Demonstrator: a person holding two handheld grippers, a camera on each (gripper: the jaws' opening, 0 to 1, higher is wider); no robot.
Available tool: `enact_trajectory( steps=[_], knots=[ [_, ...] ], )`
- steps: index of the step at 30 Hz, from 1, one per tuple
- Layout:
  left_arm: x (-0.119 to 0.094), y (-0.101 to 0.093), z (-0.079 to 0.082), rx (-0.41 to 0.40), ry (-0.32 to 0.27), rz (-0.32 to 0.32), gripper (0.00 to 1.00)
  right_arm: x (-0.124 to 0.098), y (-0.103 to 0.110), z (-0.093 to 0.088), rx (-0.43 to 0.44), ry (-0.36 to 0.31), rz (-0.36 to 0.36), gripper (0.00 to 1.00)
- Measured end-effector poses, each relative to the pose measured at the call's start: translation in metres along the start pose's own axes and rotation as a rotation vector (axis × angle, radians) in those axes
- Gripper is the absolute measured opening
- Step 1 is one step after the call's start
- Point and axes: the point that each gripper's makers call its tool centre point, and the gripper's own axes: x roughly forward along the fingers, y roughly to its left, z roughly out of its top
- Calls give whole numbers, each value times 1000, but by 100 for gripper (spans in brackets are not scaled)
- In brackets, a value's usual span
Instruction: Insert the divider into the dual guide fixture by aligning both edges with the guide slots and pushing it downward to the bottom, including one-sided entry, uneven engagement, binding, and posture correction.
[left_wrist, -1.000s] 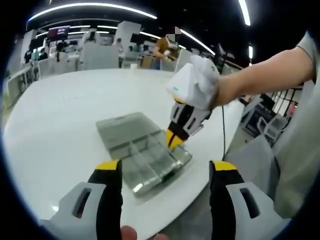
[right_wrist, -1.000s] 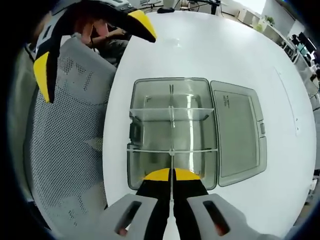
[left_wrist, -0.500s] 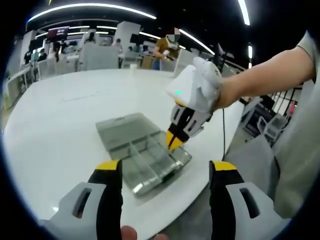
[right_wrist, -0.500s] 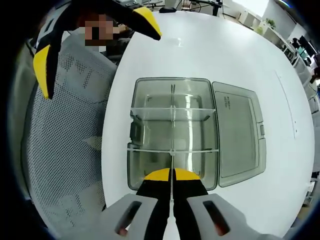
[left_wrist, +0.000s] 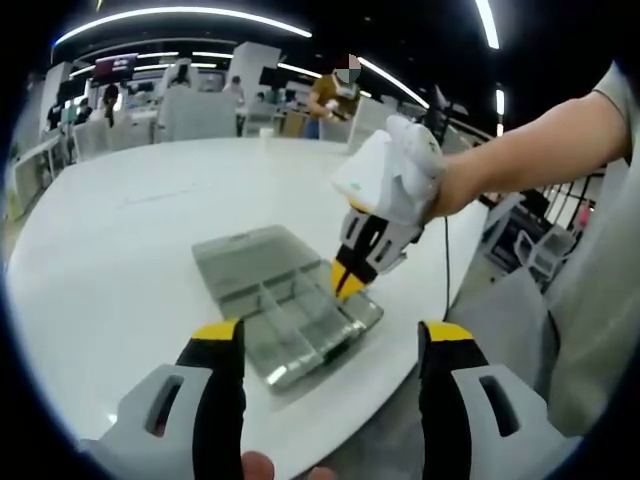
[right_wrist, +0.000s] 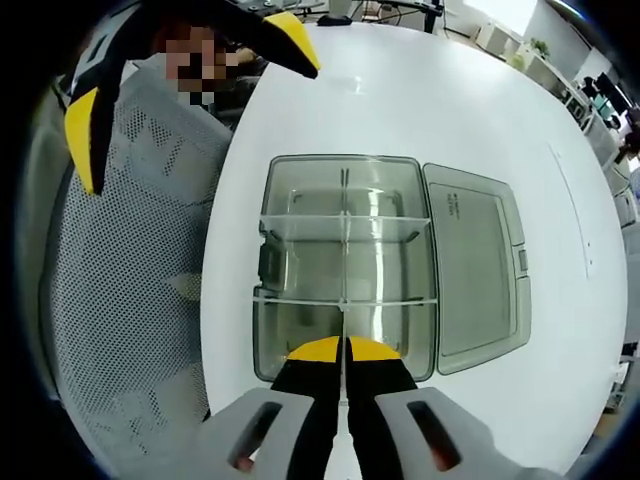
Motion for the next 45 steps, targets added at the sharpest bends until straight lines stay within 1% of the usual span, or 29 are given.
enact_trajectory(
  steps=[13,24,30,31,45],
  knots=[
    [-2,-1,-1,2,0,4,68,1,0,0,-1,4,-4,0],
    [-5,0,-2,-2,-3,10,68,4,-1,-1,-19,12,-7,0],
    [-7,-2,-2,-5,-5,11,68,4,-1,-1,-10,12,1,0],
    [-7,-2,-2,-5,-5,11,68,4,-2,-1,-23,13,2,0],
    [-8,-1,-2,-9,-3,15,68,12,-1,-3,-2,17,1,0]
  ],
)
